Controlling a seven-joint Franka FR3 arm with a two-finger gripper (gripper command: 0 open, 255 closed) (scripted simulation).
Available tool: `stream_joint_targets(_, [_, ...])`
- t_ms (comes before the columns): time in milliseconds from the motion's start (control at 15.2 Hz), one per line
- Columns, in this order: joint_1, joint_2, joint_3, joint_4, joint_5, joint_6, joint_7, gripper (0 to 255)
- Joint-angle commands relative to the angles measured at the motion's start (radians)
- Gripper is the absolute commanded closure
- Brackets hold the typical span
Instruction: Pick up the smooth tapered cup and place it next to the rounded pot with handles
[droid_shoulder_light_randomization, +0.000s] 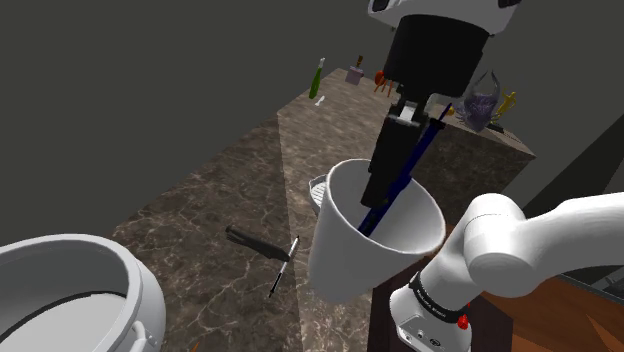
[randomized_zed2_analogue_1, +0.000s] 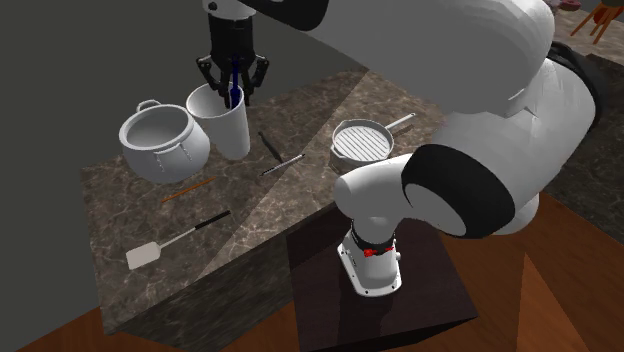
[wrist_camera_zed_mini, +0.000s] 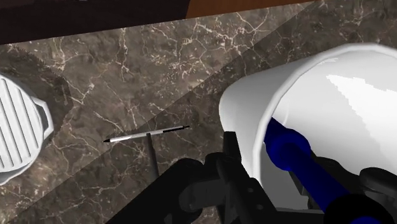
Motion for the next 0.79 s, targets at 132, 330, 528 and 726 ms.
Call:
stream_joint_targets(132, [-0.014, 0.096, 0.106, 0.082, 0.027, 0.055, 0.086, 255])
stream_joint_targets(330, [-0.035, 0.185, 0.193, 0.163, 0.026, 0.095, 0.157, 255])
stream_joint_targets(528, [-0.063, 0.287, 0.291, 0.253, 0.003, 0.136, 0.235, 255])
stream_joint_targets(726, [-0.097, 0.410, 0.406, 0.354, -0.051, 0.177, 0.329, 255])
